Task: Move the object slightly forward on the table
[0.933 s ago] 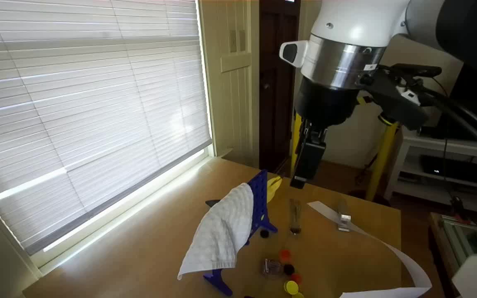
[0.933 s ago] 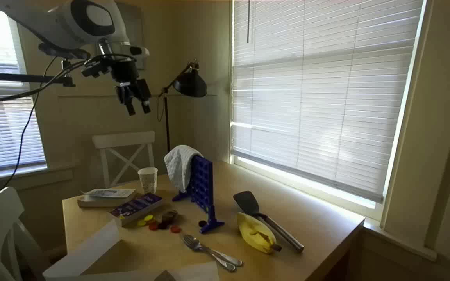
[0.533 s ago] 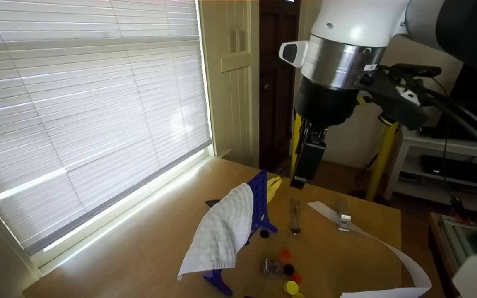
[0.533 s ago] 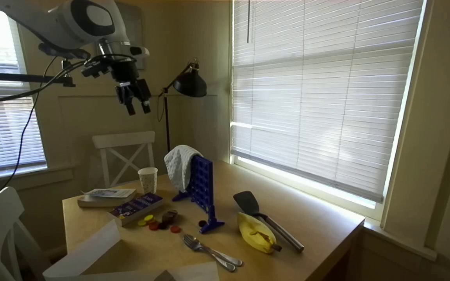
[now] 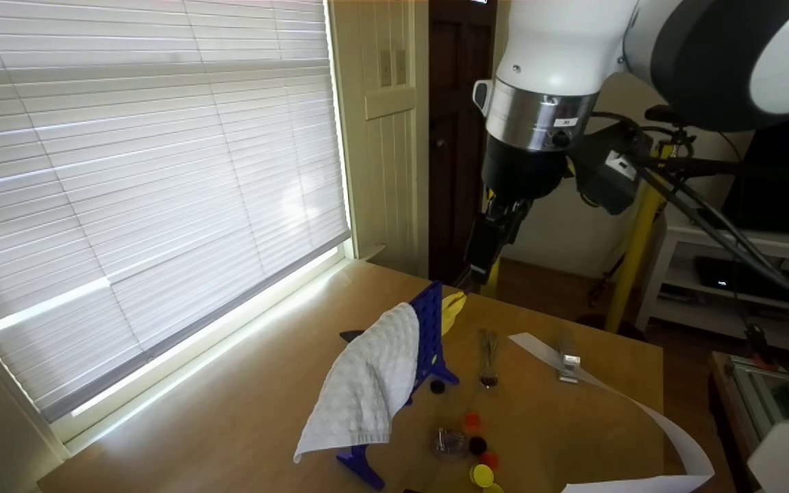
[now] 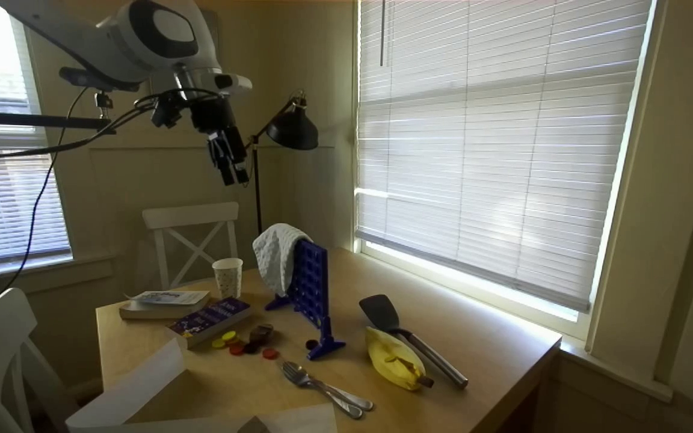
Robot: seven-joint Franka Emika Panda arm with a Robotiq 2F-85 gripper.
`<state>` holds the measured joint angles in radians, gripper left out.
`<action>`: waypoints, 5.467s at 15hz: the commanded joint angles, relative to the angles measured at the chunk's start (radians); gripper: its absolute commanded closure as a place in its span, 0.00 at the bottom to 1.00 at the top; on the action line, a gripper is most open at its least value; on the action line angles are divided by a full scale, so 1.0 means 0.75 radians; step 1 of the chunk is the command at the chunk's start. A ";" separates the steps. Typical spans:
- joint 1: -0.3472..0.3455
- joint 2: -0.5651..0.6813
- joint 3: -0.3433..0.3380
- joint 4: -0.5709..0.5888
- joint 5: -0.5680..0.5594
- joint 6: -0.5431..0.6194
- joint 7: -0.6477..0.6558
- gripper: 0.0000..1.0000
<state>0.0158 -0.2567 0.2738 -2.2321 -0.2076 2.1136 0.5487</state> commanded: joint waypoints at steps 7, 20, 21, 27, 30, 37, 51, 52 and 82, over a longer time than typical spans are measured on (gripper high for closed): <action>-0.041 -0.001 -0.118 -0.298 0.011 0.077 0.491 0.00; -0.130 0.082 -0.227 -0.688 -0.105 0.530 0.488 0.00; -0.143 0.079 -0.234 -0.697 -0.120 0.522 0.471 0.00; -0.135 0.063 -0.231 -0.698 -0.083 0.490 0.475 0.00; -0.125 0.086 -0.236 -0.689 -0.065 0.502 0.441 0.00; -0.193 0.355 -0.250 -0.620 -0.397 0.658 0.636 0.00; 0.052 0.820 -0.569 -0.415 -0.529 0.614 0.770 0.25; 0.071 0.836 -0.582 -0.410 -0.535 0.620 0.771 0.26; -0.013 0.342 -0.494 -0.151 -1.407 0.600 1.192 1.00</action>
<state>0.0519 -0.0180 -0.1230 -2.4040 -1.0707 2.5456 1.3199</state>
